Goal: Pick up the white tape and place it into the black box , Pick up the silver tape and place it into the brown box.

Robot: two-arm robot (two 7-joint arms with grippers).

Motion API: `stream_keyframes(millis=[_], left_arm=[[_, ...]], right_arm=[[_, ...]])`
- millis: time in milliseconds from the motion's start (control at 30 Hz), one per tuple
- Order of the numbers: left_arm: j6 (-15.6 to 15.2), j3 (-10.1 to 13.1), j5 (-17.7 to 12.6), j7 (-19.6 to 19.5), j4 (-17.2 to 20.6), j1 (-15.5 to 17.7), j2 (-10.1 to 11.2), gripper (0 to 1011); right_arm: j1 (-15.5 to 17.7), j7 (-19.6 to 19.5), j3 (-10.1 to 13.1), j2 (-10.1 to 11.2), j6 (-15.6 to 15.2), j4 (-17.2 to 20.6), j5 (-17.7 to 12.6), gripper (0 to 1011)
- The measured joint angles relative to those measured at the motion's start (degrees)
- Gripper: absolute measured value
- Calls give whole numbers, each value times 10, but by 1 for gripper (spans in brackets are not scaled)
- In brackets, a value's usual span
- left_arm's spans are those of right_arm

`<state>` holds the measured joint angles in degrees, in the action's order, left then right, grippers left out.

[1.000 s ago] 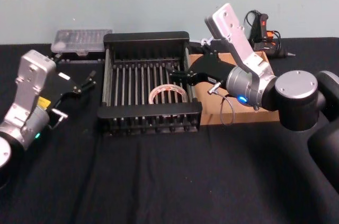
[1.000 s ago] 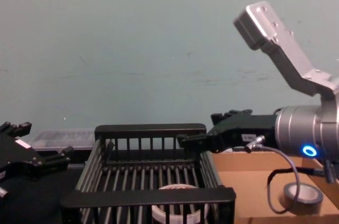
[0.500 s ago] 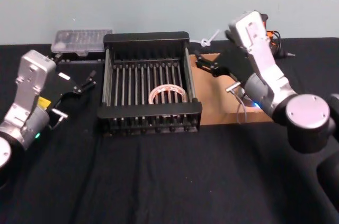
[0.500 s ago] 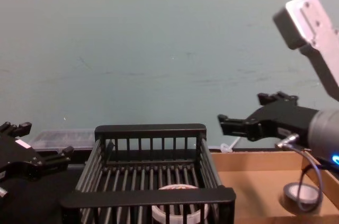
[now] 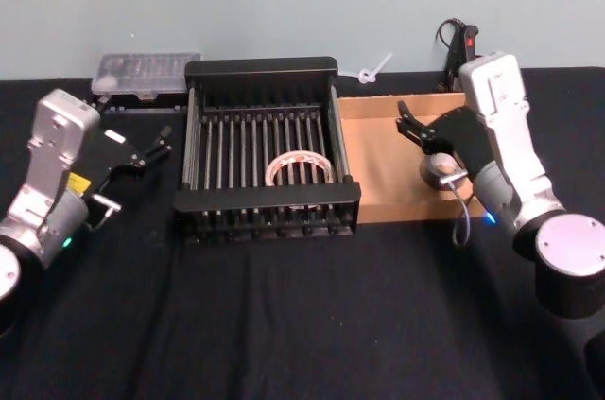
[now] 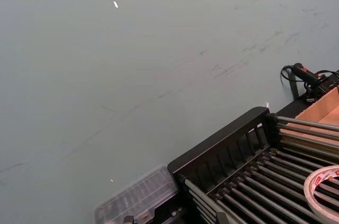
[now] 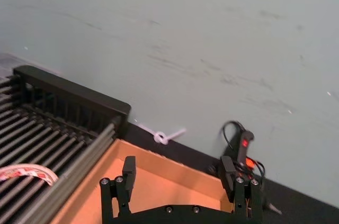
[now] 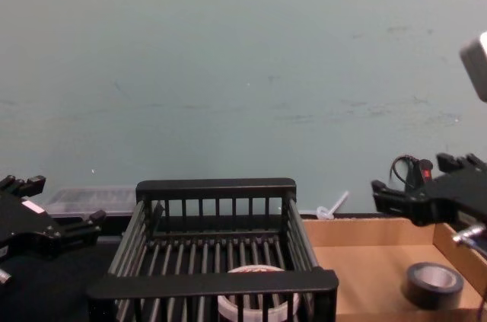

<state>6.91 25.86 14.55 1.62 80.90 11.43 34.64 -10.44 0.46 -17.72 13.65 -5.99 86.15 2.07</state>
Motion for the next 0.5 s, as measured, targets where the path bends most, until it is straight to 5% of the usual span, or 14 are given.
stream_keyframes(millis=[500], left_arm=[[0, 0, 0, 0, 0, 0, 0, 1001]], right_arm=[[19, -6, 24, -10, -11, 5, 5, 1002]])
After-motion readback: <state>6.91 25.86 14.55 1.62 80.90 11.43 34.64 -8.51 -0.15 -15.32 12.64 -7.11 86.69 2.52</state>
